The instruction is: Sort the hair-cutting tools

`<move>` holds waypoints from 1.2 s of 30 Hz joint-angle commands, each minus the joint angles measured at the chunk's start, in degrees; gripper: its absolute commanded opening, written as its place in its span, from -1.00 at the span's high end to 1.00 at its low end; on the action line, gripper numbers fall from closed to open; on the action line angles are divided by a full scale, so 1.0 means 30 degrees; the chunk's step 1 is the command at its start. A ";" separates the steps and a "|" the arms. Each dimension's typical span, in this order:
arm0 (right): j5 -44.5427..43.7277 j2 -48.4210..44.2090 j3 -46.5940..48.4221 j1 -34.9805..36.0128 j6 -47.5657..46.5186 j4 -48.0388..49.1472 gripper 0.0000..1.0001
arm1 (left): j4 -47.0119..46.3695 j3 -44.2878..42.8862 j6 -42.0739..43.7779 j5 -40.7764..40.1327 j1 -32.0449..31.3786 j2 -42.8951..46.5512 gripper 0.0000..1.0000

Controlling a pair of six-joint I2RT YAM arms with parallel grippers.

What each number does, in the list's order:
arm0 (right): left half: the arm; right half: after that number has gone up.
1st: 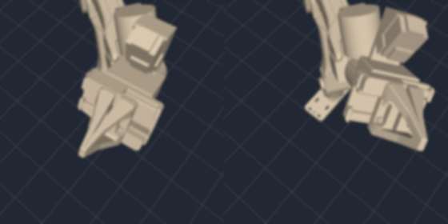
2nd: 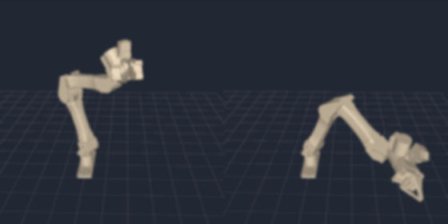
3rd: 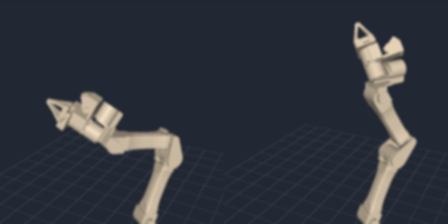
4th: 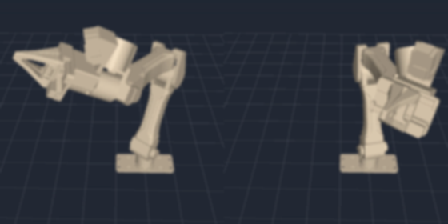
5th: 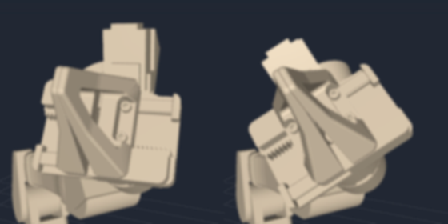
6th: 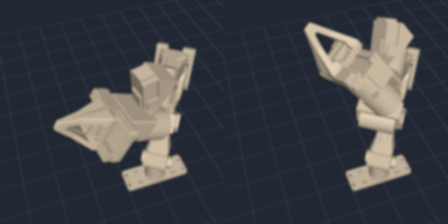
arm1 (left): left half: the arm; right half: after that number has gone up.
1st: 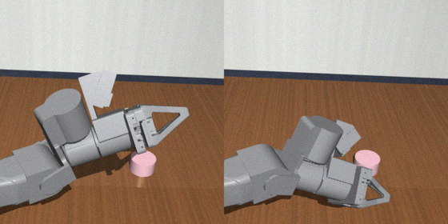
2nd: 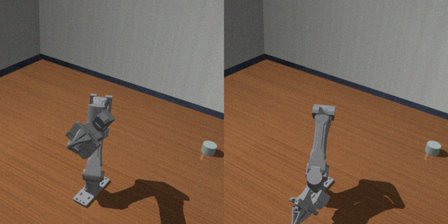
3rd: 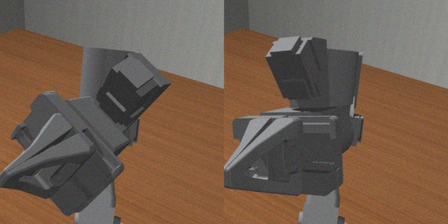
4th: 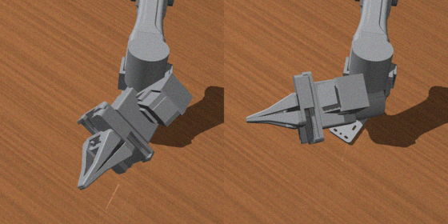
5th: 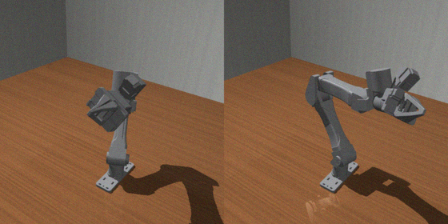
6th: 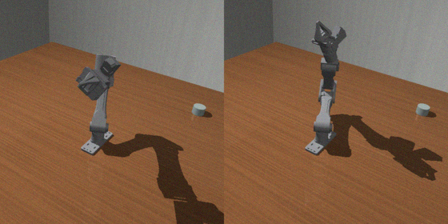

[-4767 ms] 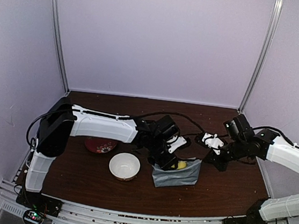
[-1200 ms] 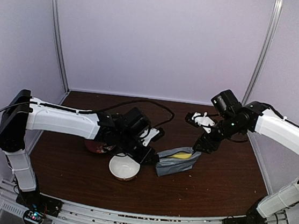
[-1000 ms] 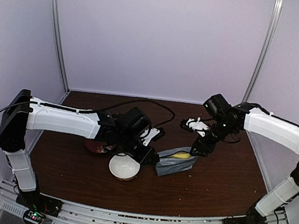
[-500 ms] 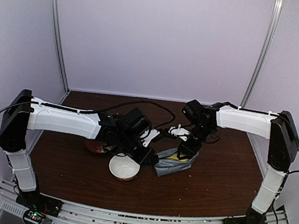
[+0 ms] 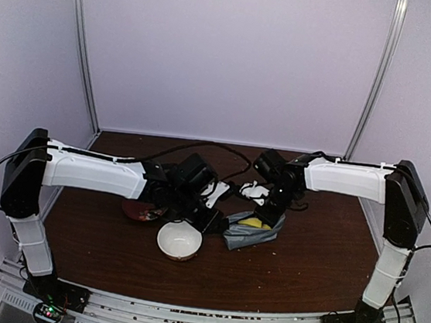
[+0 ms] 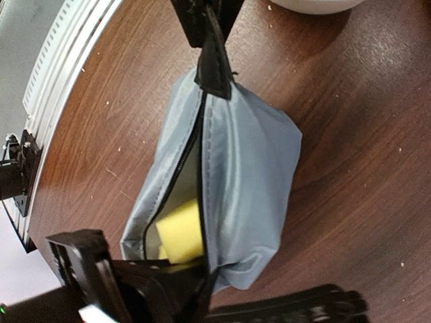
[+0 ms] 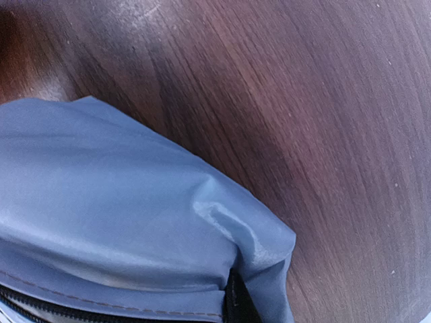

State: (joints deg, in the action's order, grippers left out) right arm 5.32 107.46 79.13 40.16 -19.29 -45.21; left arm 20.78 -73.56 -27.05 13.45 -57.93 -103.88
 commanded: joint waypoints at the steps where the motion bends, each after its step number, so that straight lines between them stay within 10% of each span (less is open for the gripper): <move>1: -0.3333 -0.0796 -0.1060 -0.0621 0.0003 -0.1850 1.00 | 0.0558 -0.0071 0.0550 -0.0027 0.0147 -0.0040 1.00; 9: 0.0481 -0.4312 -0.3347 0.0189 -0.1005 -0.2912 0.02 | 0.0283 -0.0192 0.1750 0.0503 0.0165 0.0859 1.00; 27: 0.6807 -0.6221 -0.3003 -0.5049 -0.1159 -0.4324 -0.16 | 0.1072 -0.0404 0.2423 0.0291 0.0414 0.0467 1.00; 36: 0.8748 -0.5202 -0.3014 -0.6426 -0.1100 -0.4945 0.26 | 0.1445 -0.0442 0.2527 0.0131 0.0443 0.0348 1.00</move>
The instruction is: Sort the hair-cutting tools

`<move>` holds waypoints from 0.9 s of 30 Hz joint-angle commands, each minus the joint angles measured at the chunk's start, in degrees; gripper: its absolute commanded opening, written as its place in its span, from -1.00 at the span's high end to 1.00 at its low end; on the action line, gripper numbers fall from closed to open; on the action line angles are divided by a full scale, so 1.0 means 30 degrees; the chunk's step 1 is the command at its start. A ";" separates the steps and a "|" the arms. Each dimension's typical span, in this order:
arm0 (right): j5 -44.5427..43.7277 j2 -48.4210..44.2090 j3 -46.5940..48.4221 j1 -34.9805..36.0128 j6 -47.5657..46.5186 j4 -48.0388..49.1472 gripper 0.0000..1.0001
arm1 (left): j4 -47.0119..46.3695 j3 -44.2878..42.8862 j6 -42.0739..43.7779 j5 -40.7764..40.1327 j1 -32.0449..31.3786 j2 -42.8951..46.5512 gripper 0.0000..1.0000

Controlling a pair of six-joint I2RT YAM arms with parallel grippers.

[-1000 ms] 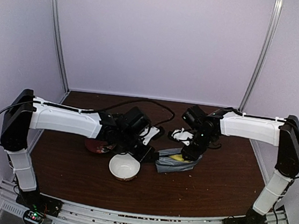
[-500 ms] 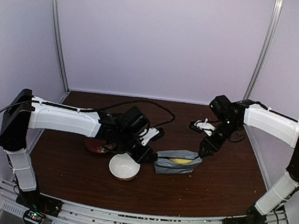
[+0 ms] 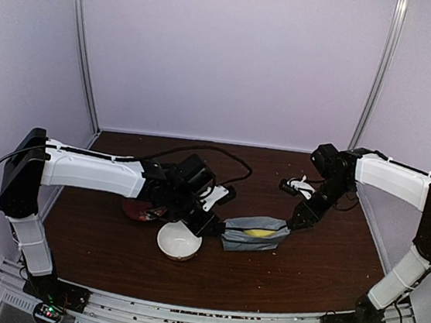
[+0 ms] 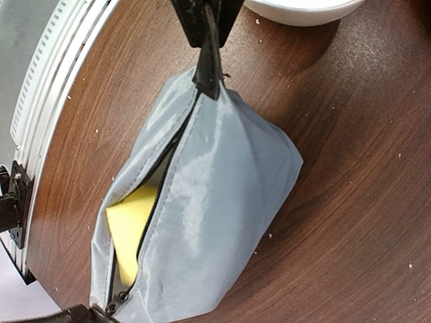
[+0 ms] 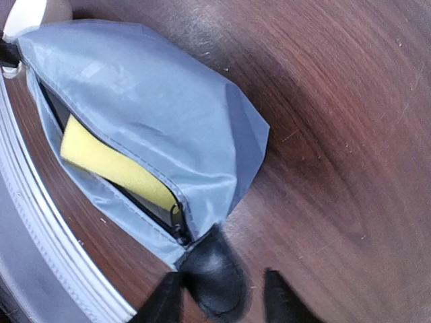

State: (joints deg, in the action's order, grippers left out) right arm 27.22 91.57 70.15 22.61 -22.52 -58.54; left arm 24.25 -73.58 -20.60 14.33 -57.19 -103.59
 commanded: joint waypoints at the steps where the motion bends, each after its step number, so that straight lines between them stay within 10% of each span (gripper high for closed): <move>1: 0.1869 0.0151 -0.0010 -0.0745 -0.0146 -0.0620 0.48 | 0.0287 -0.0434 0.0365 -0.0174 0.0196 0.0227 1.00; 4: 0.3352 0.0378 0.0024 -0.1271 -0.0522 -0.1011 1.00 | 0.0293 -0.0490 0.0337 -0.0204 0.0218 0.0116 1.00; 21: 1.1510 0.2346 -0.0385 -0.6985 -0.5507 -0.5092 1.00 | 0.0186 0.1015 -0.0429 0.1779 0.0166 0.0471 1.00; 27: 1.1434 0.2265 -0.0561 -0.6929 -0.5491 -0.4762 1.00 | 0.2090 -0.1483 0.1112 -0.0316 -0.0155 0.1000 0.25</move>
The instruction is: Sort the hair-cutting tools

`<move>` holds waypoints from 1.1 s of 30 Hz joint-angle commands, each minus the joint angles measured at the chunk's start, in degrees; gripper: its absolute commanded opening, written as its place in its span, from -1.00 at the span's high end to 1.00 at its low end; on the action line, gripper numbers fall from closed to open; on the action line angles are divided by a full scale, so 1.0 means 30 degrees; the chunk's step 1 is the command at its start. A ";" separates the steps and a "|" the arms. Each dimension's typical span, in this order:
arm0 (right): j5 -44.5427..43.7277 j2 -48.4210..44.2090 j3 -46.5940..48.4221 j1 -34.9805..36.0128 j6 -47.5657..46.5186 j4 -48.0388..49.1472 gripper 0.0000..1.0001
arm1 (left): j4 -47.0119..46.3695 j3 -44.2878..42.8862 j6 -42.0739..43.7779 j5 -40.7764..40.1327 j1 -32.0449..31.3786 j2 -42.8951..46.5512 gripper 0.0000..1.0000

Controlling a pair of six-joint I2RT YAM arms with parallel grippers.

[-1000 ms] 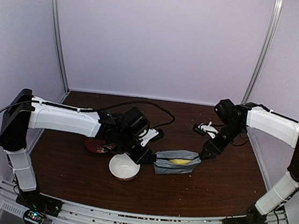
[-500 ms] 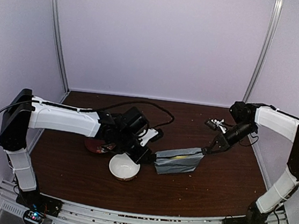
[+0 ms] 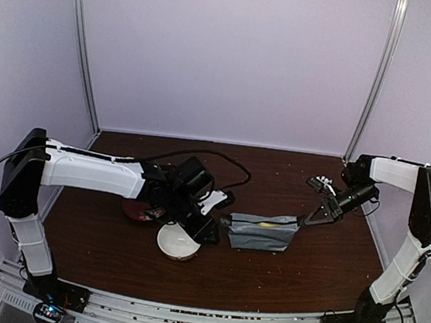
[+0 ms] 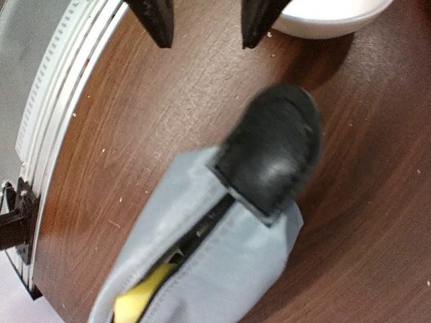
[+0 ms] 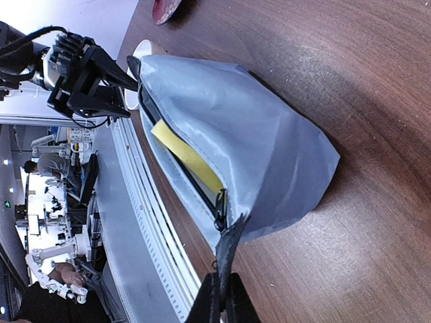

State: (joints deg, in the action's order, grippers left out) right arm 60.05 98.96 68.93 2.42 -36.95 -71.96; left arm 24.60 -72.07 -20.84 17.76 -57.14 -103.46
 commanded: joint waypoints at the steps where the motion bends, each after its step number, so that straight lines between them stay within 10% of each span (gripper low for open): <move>1: 0.0491 -0.0202 -0.0175 -0.0161 -0.0559 -0.0144 1.00 | 0.2132 -0.2481 0.1628 -0.2206 -0.0170 0.0933 0.20; 13: -0.0815 -0.1028 -0.0162 0.1030 0.1486 0.2087 1.00 | 0.3312 -1.1446 0.5024 -0.2716 -0.0170 -0.4695 0.02; 17: -0.0916 -0.1168 -0.0097 0.1179 0.1650 0.2274 1.00 | 0.3360 -1.2658 0.5394 -0.1599 -0.0376 -0.6087 -0.60; 33: -0.1172 -0.1184 0.0139 0.1566 0.1711 0.2356 1.00 | 0.3274 -1.4496 0.4751 -0.0238 -0.0581 -0.9014 -0.42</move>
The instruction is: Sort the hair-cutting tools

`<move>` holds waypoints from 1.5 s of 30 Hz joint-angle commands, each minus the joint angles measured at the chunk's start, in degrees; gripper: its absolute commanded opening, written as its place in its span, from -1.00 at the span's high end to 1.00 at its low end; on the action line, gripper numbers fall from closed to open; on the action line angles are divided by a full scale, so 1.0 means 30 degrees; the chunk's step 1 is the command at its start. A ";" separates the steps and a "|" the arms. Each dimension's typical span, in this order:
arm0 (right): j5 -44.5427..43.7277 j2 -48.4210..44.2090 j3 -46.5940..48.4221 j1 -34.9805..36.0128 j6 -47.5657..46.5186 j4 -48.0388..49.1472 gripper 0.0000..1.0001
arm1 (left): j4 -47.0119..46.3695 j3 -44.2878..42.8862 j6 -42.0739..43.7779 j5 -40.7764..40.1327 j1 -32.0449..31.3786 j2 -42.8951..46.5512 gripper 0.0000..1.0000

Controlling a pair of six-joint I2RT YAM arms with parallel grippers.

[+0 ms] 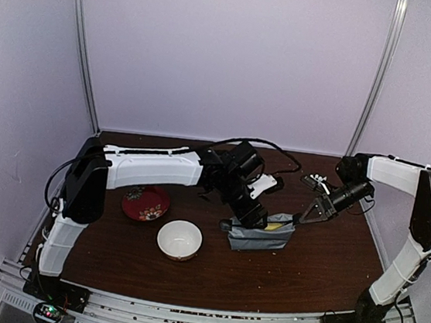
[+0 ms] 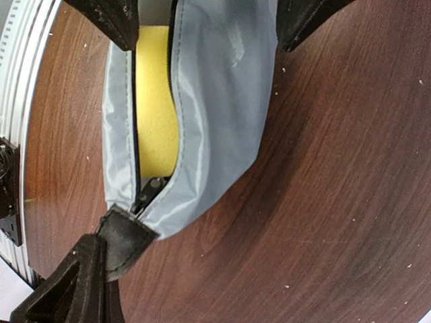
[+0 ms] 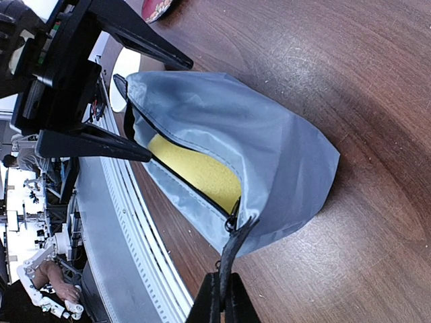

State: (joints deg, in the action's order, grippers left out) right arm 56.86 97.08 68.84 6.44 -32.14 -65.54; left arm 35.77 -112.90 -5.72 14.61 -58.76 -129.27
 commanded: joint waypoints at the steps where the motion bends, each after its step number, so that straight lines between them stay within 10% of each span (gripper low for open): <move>1: -0.0129 -0.0570 0.0169 0.0227 0.0108 0.0220 1.00 | -0.0550 -0.0916 -0.0354 0.0813 -0.0041 -0.0502 -0.42; 10: 0.0106 -0.0760 0.0342 0.0232 -0.0293 -0.0148 1.00 | -0.0128 -0.1642 -0.1574 -0.0373 0.0030 -0.2446 -0.15; 23: -0.0792 -0.1899 -0.0064 -0.0138 0.0934 0.1234 1.00 | 0.0747 0.1079 -0.2168 -0.0421 0.0076 -0.2292 0.86; 35: -0.1875 -0.3712 -0.1402 0.1193 0.0548 0.2296 1.00 | -0.3912 0.5581 -0.1444 -0.1915 -0.1052 0.4731 0.05; 45: -0.0506 -0.3669 -0.1188 0.1923 -0.0690 0.1394 1.00 | -1.0432 0.8613 -0.5274 -0.4772 -0.1092 0.6766 0.01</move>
State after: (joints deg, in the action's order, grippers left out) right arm 52.36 86.89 64.86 11.79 -31.92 -60.53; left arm 17.69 -90.48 -13.26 3.79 -62.39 -107.70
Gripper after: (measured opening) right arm 0.008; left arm 0.544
